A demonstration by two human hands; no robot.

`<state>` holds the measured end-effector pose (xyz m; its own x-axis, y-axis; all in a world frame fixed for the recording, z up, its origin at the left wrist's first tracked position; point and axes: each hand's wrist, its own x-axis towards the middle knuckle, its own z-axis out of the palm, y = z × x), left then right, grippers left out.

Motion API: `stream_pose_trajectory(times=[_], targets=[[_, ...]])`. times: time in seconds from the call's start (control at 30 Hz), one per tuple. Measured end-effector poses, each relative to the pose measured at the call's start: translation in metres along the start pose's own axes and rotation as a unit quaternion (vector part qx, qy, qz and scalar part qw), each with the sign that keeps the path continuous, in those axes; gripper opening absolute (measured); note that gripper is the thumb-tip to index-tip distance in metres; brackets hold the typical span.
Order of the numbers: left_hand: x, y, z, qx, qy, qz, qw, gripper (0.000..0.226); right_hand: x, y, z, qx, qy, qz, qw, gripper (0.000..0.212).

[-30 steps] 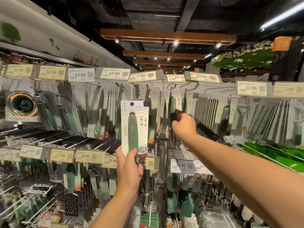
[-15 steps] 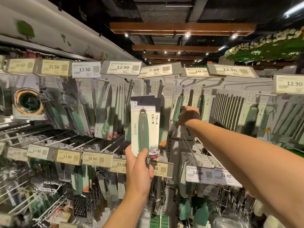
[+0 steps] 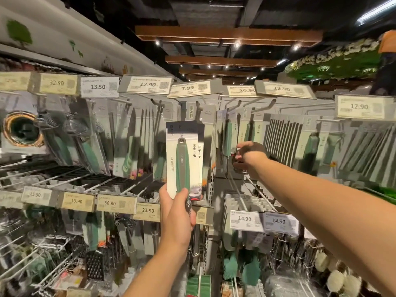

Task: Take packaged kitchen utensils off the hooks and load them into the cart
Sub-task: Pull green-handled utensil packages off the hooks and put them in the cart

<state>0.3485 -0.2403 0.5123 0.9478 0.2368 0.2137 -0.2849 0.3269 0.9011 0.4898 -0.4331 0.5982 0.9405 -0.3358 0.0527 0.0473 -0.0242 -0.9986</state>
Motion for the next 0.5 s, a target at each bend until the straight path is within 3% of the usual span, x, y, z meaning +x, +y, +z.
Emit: stream_pose_trajectory(times=[0.13, 0.33, 0.5], targets=[[-0.008, -0.001, 0.004, 0.013, -0.010, -0.007, 1.000, 0.030, -0.034, 0.001, -0.019, 0.088, 0.011, 0.033, 0.995, 0.025], [-0.021, -0.005, 0.008, 0.011, -0.021, -0.006, 1.000, 0.021, -0.102, 0.013, -0.037, 0.079, -0.148, 0.040, 0.985, 0.038], [-0.030, -0.001, 0.016, 0.008, -0.027, -0.010, 1.000, 0.018, -0.134, 0.011, -0.042, 0.113, -0.209, 0.048, 0.970, 0.036]])
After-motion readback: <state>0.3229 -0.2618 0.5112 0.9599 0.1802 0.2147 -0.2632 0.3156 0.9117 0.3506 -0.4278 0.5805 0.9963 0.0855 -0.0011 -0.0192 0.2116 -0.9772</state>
